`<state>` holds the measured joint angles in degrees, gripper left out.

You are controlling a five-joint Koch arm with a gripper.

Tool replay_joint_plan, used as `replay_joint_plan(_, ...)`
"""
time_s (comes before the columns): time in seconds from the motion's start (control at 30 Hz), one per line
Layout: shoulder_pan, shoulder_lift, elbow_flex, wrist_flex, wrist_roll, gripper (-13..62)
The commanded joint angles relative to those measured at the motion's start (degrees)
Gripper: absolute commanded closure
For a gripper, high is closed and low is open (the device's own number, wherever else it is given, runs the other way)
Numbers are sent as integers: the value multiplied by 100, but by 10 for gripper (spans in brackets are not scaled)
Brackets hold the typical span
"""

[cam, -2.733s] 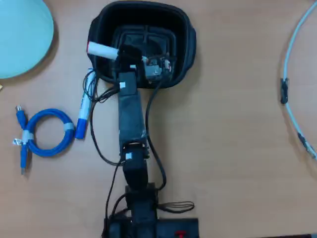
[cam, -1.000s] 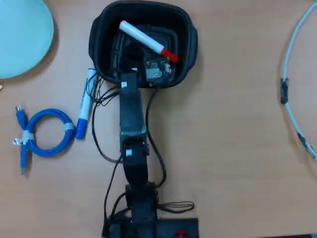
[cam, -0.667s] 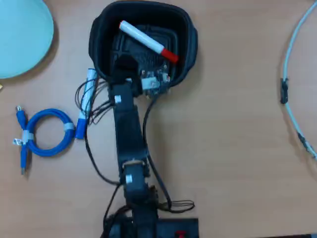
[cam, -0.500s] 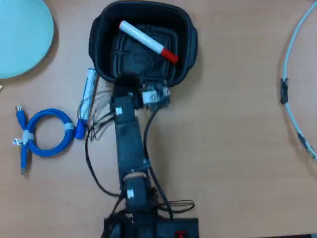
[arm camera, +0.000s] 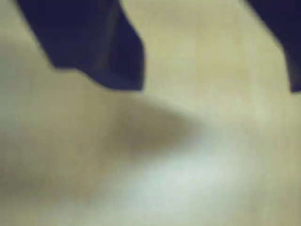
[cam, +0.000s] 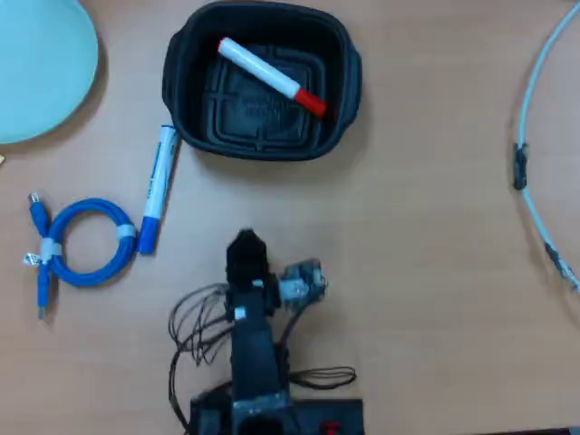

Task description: Pick up the red pen and put it in the black bowl

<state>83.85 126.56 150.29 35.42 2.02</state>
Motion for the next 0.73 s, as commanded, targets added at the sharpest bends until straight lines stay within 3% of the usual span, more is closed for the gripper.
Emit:
replay_joint_plan(0.0,158,694,281,-650,-26,170)
replay_joint_plan(0.37,439,940,2962,-3076,26,169)
replay_joint_plan(0.7,571,888,3059,-3199,53,171)
